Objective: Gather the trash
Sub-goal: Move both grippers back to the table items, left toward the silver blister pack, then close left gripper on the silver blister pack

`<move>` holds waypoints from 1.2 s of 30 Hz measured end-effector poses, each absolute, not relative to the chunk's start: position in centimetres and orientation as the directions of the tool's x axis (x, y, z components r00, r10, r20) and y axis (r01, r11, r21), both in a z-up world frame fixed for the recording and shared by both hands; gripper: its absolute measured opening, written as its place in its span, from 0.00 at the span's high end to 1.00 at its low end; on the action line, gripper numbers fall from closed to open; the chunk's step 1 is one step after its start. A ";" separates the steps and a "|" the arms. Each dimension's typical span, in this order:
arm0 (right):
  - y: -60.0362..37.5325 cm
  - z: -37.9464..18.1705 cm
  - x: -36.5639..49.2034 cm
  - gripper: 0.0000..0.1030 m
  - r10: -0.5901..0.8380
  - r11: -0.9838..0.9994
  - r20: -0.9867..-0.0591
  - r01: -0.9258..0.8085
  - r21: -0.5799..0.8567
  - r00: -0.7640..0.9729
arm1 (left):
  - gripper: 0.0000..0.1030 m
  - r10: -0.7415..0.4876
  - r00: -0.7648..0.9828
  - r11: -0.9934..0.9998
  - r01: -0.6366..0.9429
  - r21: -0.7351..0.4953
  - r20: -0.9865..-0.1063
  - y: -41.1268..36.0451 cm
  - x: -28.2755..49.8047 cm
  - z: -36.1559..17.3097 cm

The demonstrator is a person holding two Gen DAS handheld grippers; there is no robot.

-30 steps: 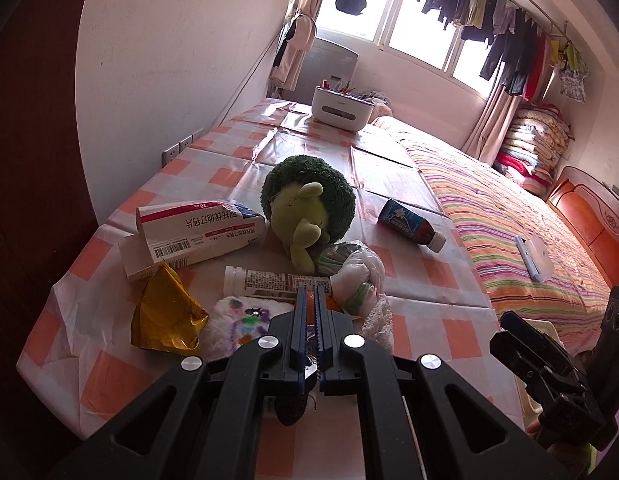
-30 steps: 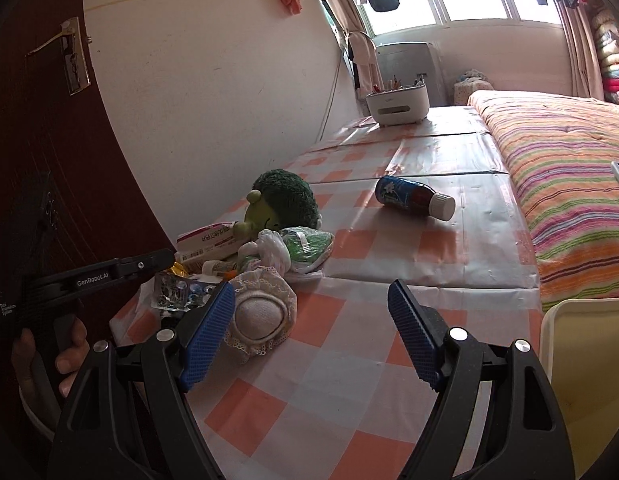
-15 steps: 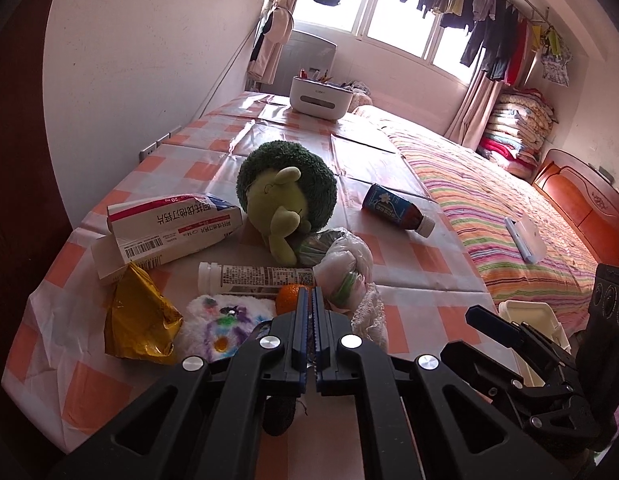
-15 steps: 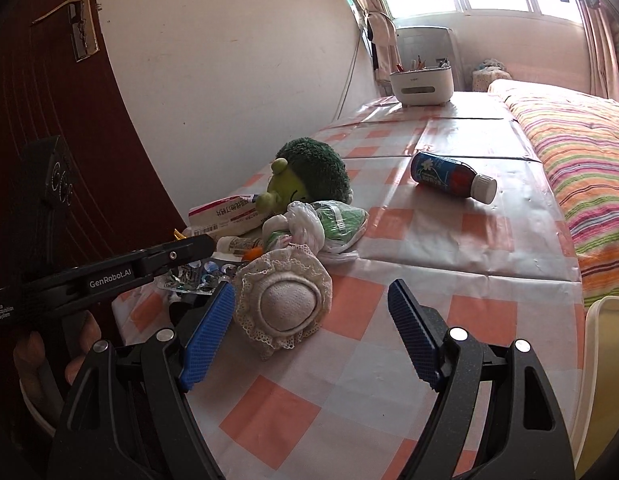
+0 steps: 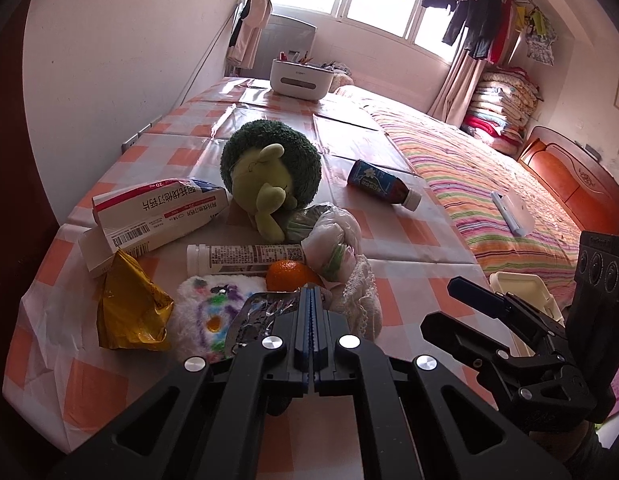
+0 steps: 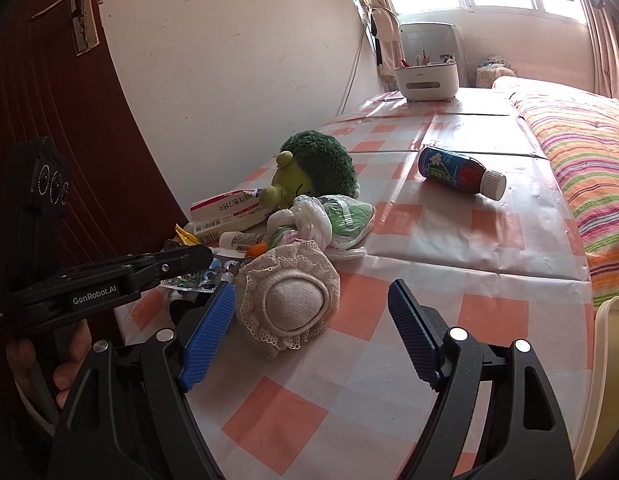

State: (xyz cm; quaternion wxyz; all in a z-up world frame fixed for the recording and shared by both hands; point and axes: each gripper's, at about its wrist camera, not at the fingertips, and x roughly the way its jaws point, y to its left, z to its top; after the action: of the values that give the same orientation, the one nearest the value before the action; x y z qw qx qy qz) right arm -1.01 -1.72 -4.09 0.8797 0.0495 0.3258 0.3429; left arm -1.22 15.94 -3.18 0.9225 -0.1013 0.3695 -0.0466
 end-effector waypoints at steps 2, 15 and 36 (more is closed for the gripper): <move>-1.7 -4.1 -1.1 0.25 0.635 0.760 -0.538 -0.573 0.308 0.554 | 0.99 -0.157 0.715 0.974 0.000 -0.225 -0.682 16.1 -1.0 -3.4; -1.5 -4.1 -1.0 0.25 0.636 0.758 -0.540 -0.575 0.307 0.551 | 0.98 -0.202 0.697 0.963 0.014 -0.268 -0.689 16.7 -1.3 -3.1; -1.1 -4.5 -0.7 0.25 0.638 0.754 -0.551 -0.580 0.308 0.537 | 0.24 -0.211 0.750 0.927 -0.050 -0.372 -0.627 19.2 -2.0 -2.7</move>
State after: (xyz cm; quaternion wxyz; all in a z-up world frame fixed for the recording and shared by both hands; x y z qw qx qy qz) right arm -0.73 -1.13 -4.50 0.8757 0.0439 0.3321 0.3479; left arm -1.97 19.22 -2.74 0.9166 -0.1862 0.3511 -0.0440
